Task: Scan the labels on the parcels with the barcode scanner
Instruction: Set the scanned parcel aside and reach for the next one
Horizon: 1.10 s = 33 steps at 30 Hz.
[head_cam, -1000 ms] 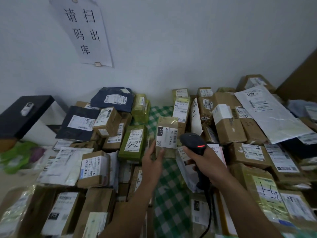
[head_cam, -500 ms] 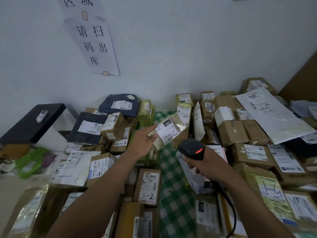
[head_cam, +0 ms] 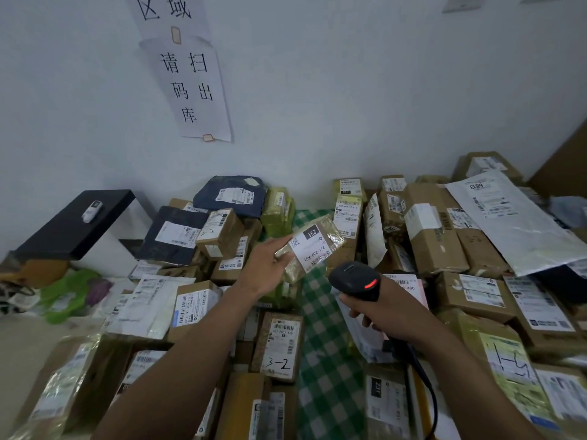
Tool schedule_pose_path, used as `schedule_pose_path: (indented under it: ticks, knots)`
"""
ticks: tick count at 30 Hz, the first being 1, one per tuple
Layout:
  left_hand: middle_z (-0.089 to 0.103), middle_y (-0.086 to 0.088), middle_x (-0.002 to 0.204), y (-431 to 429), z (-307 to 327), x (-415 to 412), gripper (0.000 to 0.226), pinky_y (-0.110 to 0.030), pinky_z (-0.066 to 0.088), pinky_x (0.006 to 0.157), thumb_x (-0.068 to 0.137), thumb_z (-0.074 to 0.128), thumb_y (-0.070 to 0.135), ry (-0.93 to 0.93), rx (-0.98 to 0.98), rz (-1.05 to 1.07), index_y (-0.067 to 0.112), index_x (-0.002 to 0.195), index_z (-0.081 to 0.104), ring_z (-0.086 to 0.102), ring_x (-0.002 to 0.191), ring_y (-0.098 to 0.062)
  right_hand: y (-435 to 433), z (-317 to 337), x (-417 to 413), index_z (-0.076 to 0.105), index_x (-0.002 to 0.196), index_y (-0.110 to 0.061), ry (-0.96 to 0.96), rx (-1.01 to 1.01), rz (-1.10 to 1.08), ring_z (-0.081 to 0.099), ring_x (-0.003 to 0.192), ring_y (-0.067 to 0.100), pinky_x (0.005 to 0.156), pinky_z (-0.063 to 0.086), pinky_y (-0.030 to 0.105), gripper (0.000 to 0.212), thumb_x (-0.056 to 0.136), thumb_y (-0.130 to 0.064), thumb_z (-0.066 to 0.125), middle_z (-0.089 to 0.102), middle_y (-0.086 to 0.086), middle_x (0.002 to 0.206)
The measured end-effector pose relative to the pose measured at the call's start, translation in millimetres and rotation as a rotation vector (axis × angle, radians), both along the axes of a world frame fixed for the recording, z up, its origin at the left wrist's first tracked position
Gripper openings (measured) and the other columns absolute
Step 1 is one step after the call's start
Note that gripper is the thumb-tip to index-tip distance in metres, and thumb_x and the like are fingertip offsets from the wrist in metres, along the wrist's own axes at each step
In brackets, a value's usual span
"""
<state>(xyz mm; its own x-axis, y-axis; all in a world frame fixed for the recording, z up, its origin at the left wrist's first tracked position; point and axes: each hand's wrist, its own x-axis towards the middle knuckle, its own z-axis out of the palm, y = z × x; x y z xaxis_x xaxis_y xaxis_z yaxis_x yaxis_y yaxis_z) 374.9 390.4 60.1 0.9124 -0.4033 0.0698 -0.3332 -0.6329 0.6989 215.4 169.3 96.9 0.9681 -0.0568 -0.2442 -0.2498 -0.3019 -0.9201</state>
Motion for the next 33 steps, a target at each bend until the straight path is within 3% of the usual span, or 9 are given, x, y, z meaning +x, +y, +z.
schedule_pose_path:
  ticks: [5,8,13,14,16,18,23,28,33]
  knots:
    - [0.062,0.000,0.135,9,-3,-3,0.043,-0.023,0.044,0.100,0.102,0.061,0.017,0.018,-0.062,0.024,0.023,0.145,0.056,0.057,0.118,-0.011,1,-4,8,0.063,0.116,-0.036,-0.003,0.007,-0.001,0.067,0.064,0.005,0.059,0.050,0.018,0.027,0.093,-0.032,0.076,0.076,-0.003,0.082]
    - [0.063,0.005,0.137,19,-10,-2,0.042,-0.020,0.050,0.100,0.103,0.060,0.021,0.035,-0.085,0.048,0.028,0.145,0.058,0.059,0.121,-0.007,2,-8,15,0.066,0.113,-0.033,0.011,-0.001,-0.014,0.066,0.063,0.005,0.059,0.049,0.019,0.024,0.092,-0.036,0.076,0.076,-0.002,0.082]
    - [0.064,0.007,0.125,37,-12,3,0.038,-0.004,0.048,0.080,0.105,0.057,0.021,-0.015,-0.118,0.152,0.023,0.142,0.059,0.060,0.103,0.007,15,-7,31,0.065,0.110,-0.037,0.010,0.012,0.033,0.069,0.064,0.009,0.060,0.051,0.021,0.021,0.092,-0.037,0.075,0.076,-0.001,0.081]
    - [0.064,0.005,0.127,41,-11,5,0.038,-0.007,0.049,0.084,0.105,0.057,0.023,-0.030,-0.097,0.183,0.022,0.142,0.059,0.061,0.105,0.003,19,-6,35,0.063,0.110,-0.041,-0.001,0.013,0.044,0.070,0.066,0.010,0.063,0.052,0.025,0.021,0.092,-0.038,0.074,0.076,-0.003,0.082]
    - [0.064,-0.002,0.133,49,-17,13,0.042,-0.031,0.055,0.097,0.104,0.052,0.035,-0.065,-0.055,0.273,0.022,0.144,0.058,0.061,0.117,-0.014,28,-4,46,0.062,0.109,-0.044,-0.022,0.013,0.038,0.069,0.068,0.009,0.068,0.054,0.030,0.021,0.093,-0.039,0.073,0.076,-0.007,0.083]
    - [0.062,-0.009,0.138,54,-24,21,0.048,-0.049,0.049,0.107,0.104,0.046,0.040,-0.100,0.052,0.396,0.020,0.147,0.053,0.056,0.127,-0.028,36,-3,60,0.063,0.111,-0.042,-0.015,0.055,0.012,0.068,0.068,0.009,0.070,0.055,0.032,0.021,0.093,-0.039,0.074,0.076,-0.008,0.084]
    - [0.042,-0.012,0.153,43,-33,20,0.048,-0.052,0.036,0.111,0.108,0.039,0.038,-0.045,0.227,0.523,0.024,0.153,0.039,0.031,0.142,-0.036,46,-7,90,0.063,0.114,-0.039,0.020,0.117,0.005,0.068,0.069,0.012,0.069,0.055,0.033,0.023,0.094,-0.036,0.073,0.077,-0.002,0.097]
    - [0.037,-0.017,0.157,22,-64,16,0.050,-0.050,0.032,0.114,0.108,0.035,0.036,-0.043,0.363,0.495,0.016,0.154,0.037,0.030,0.142,-0.037,46,-18,100,0.063,0.100,-0.043,0.074,0.117,0.005,0.068,0.071,0.013,0.072,0.056,0.035,0.013,0.095,-0.036,0.073,0.078,-0.001,0.095]
    - [0.027,-0.012,0.162,19,-83,19,0.062,-0.053,0.027,0.116,0.103,0.049,0.042,0.040,0.474,0.543,0.020,0.157,0.026,0.028,0.144,-0.036,34,-34,101,0.068,0.110,-0.032,0.137,0.159,-0.056,0.066,0.066,0.013,0.068,0.053,0.035,0.017,0.094,-0.034,0.074,0.078,0.000,0.090]
